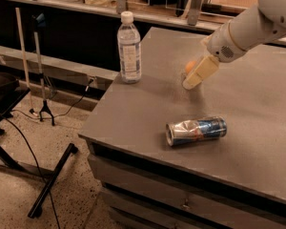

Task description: Move orange near blue plastic bottle

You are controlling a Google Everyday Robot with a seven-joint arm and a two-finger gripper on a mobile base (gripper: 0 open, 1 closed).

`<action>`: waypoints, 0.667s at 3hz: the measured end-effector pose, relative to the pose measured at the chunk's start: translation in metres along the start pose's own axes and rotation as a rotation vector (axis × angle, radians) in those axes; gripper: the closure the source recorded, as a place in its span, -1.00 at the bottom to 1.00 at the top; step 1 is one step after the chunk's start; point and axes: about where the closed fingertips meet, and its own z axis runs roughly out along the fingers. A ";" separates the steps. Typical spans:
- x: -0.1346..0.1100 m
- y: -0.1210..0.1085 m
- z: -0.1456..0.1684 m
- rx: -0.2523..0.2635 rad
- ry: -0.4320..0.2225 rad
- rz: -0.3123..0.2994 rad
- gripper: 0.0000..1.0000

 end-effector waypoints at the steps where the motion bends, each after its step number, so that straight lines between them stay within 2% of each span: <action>1: 0.005 -0.006 0.012 0.010 -0.017 0.017 -1.00; 2: 0.005 -0.006 0.015 0.008 -0.019 0.018 -0.72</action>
Offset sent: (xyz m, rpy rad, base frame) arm 0.0090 -0.0006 -0.0113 0.0197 -0.0060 -0.0160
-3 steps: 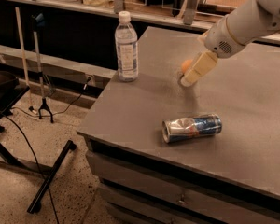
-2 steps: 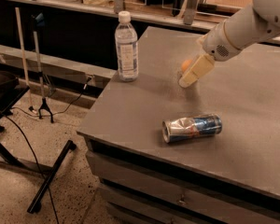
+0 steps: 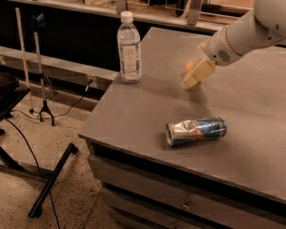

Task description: Move orange near blue plastic bottle

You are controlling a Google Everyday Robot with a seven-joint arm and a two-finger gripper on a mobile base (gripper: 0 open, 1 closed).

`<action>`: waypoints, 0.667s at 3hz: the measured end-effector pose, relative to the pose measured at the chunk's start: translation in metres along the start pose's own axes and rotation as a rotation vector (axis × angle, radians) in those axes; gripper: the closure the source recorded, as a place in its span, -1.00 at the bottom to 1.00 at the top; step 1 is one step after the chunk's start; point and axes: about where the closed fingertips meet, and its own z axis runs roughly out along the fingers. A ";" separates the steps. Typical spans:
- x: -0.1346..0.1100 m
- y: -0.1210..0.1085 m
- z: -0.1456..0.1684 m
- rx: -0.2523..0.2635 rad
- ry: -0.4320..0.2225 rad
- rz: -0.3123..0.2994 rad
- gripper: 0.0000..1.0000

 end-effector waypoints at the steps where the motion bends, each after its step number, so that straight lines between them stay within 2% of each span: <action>1: 0.000 0.001 0.002 -0.004 0.001 -0.001 -0.26; 2: -0.001 0.002 0.005 -0.009 0.001 -0.002 0.21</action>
Offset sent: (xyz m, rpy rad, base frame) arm 0.0001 0.0021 -0.0018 0.0001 0.0032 0.0038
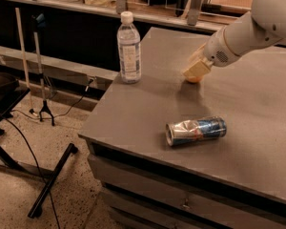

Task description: Move orange near blue plastic bottle

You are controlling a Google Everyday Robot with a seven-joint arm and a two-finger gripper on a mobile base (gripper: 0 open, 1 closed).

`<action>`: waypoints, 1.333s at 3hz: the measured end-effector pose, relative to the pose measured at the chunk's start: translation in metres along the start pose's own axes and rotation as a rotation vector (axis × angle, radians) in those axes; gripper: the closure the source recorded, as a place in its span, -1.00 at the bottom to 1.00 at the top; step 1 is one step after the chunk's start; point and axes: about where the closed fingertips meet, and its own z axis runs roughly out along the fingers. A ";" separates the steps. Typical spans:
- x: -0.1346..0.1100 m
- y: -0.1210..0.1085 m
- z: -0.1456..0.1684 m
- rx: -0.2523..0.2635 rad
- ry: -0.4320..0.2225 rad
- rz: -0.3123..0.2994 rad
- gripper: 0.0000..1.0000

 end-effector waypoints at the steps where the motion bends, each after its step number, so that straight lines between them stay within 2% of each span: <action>1: -0.001 0.001 0.003 -0.005 0.000 -0.001 0.83; 2: -0.001 0.002 0.005 -0.009 0.001 -0.002 1.00; 3: -0.001 0.002 0.005 -0.009 0.001 -0.002 1.00; 4: -0.001 0.003 0.007 -0.012 0.001 -0.003 0.72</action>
Offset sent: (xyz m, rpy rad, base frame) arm 0.0002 0.0020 -0.0017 0.0003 0.0030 0.0035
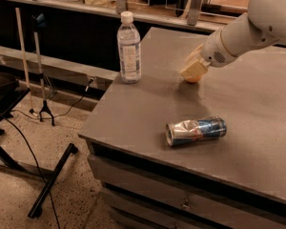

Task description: Move orange near blue plastic bottle

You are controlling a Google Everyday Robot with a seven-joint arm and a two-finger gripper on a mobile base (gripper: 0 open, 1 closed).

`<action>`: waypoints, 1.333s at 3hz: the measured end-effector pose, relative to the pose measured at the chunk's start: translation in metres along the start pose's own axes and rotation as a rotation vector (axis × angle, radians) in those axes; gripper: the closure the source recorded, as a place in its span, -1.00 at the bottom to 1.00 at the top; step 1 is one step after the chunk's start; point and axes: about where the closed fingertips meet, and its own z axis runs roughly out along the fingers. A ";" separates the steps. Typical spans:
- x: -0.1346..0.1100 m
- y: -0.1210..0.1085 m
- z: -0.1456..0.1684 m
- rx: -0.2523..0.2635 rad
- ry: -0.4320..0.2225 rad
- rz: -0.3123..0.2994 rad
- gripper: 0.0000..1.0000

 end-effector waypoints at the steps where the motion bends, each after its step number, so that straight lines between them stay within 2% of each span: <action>1: 0.000 0.001 0.002 -0.004 0.000 -0.001 0.26; 3: -0.001 0.003 0.008 -0.014 0.001 -0.003 -1.00; 4: 0.001 0.002 0.008 -0.021 -0.007 -0.001 -1.00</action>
Offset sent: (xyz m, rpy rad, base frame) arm 0.0001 0.0020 -0.0017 0.0003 0.0029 0.0034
